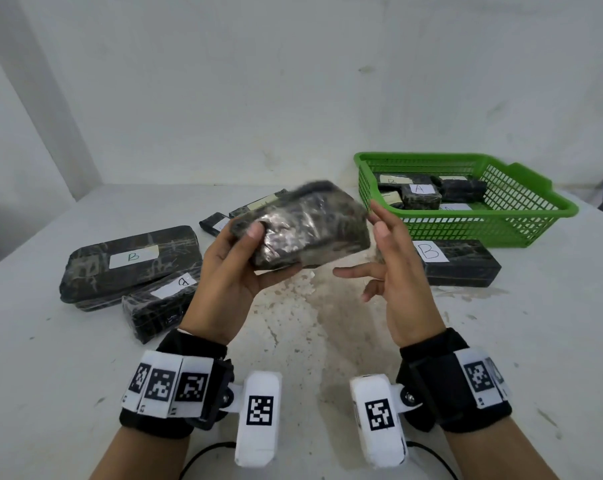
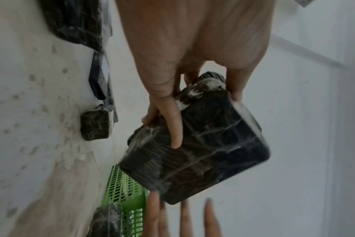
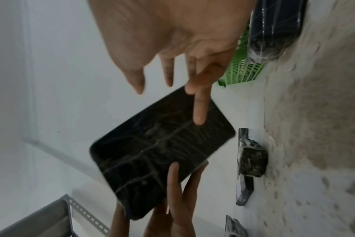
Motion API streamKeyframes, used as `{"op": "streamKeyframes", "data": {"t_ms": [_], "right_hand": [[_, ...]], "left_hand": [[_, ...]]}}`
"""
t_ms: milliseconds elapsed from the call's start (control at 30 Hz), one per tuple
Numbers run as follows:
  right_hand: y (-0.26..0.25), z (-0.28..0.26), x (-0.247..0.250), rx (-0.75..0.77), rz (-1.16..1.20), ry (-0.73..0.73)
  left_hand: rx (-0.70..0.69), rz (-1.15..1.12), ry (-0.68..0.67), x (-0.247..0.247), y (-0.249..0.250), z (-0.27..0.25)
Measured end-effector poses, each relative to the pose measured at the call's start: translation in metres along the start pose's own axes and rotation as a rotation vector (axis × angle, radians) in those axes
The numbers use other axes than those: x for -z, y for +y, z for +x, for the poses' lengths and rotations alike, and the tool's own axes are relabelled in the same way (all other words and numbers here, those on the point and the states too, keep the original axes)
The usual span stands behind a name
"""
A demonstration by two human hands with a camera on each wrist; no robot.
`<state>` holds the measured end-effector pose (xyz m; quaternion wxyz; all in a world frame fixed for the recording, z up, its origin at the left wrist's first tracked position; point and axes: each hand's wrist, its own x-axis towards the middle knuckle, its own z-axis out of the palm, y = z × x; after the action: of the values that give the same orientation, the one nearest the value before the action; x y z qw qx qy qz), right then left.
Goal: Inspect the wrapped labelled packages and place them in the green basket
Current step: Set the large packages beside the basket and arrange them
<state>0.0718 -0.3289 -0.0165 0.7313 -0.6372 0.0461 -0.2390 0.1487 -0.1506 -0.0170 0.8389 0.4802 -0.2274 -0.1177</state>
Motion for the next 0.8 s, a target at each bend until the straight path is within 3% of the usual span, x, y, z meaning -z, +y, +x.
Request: {"op": "streamKeyframes", "data": {"t_ms": [100, 200, 500, 633, 800], "right_hand": [[0.005, 0.006, 0.006, -0.111, 0.011, 0.095], [0.01, 0.008, 0.006, -0.193, 0.068, 0.101], [0.007, 0.008, 0.004, -0.317, 0.346, -0.158], [0.007, 0.008, 0.005, -0.205, 0.412, -0.146], [0.009, 0.008, 0.007, 0.024, 0.151, 0.08]], "left_hand": [[0.048, -0.119, 0.065, -0.003, 0.006, -0.002], [0.08, -0.223, 0.089, 0.0, 0.01, -0.002], [0.237, -0.224, 0.081, -0.002, 0.006, -0.001], [0.215, -0.108, 0.177, 0.003, 0.001, 0.003], [0.132, 0.103, 0.253, 0.006, -0.003, 0.004]]}}
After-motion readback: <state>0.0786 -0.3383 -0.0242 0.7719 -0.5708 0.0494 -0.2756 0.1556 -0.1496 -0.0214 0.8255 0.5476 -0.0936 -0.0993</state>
